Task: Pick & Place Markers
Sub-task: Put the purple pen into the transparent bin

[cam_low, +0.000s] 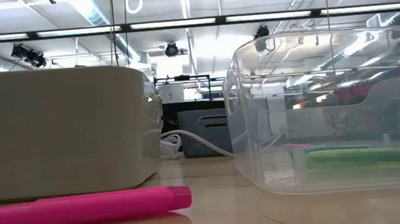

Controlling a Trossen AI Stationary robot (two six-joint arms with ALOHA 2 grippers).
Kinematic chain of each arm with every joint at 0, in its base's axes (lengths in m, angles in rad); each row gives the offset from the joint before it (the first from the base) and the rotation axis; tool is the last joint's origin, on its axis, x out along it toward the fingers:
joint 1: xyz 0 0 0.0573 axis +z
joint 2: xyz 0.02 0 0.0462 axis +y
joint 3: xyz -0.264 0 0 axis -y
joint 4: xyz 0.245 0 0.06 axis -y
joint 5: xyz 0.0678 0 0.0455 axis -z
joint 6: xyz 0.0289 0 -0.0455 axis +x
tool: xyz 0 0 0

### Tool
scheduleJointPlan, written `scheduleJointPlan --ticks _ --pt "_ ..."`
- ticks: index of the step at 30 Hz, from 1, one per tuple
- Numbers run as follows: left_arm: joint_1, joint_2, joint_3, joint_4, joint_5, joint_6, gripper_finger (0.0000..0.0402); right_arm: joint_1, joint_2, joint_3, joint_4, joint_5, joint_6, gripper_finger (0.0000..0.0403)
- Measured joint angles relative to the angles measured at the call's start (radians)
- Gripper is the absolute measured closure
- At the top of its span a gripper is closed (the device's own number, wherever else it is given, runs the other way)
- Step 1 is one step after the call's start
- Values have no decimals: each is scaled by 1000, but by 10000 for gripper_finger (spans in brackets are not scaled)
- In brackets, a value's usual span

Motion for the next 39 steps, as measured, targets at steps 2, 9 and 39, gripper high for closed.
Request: scheduleJointPlan --ticks 2,9,39 --pt "0 0 0 0 0 0 223 0 0 -3 -21 15 -36 220" --pt "0 0 0 0 15 0 223 -37 0 -37 49 57 -174 220" --pt "-2 0 0 -22 15 -1 223 -61 0 -58 251 159 -368 220"
